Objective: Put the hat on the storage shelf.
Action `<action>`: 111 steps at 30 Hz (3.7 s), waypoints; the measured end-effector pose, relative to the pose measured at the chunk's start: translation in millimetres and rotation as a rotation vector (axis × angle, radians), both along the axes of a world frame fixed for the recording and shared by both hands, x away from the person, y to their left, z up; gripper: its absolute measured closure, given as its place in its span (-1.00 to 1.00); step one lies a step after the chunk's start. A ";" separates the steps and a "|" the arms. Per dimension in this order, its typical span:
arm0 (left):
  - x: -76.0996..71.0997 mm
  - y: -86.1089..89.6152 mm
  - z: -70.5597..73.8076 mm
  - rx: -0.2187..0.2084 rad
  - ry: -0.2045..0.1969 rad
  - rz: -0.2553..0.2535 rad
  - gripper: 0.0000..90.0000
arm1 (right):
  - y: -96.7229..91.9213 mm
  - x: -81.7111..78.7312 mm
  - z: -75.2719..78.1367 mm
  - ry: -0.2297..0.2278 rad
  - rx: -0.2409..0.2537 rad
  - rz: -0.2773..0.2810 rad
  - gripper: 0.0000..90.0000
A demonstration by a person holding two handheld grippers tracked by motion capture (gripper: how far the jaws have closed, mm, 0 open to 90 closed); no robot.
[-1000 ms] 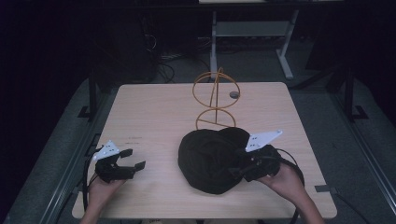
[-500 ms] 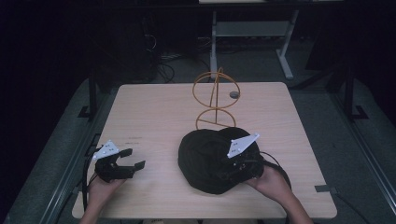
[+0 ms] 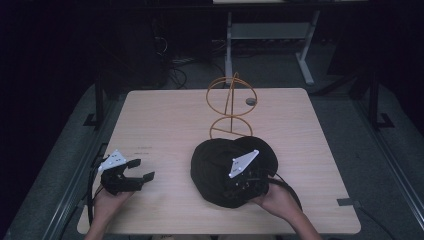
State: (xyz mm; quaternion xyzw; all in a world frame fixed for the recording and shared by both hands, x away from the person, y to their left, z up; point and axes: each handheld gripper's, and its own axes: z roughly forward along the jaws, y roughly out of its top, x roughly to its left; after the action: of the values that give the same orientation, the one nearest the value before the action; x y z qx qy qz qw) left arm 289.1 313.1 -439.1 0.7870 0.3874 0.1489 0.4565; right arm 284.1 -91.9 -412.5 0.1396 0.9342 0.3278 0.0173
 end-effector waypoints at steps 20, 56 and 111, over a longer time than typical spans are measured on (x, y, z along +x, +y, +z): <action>0.0 -3.2 -0.5 -0.001 0.007 -0.012 -0.57 | 27.2 -12.7 -17.1 -0.080 -0.140 0.034 0.69; -4.2 -87.7 25.7 -0.036 -0.107 -0.287 -0.60 | 15.6 -5.9 80.9 -0.131 0.109 0.024 0.63; 21.1 -103.4 51.1 -0.126 -0.190 -0.286 0.92 | 10.0 4.3 103.4 -0.075 0.240 0.181 0.70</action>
State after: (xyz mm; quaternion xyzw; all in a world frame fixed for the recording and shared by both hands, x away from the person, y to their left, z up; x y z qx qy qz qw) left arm 310.2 209.7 -387.9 0.7861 0.2354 0.1317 0.5561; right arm 288.4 -81.9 -309.1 0.0435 0.8958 0.4424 0.0059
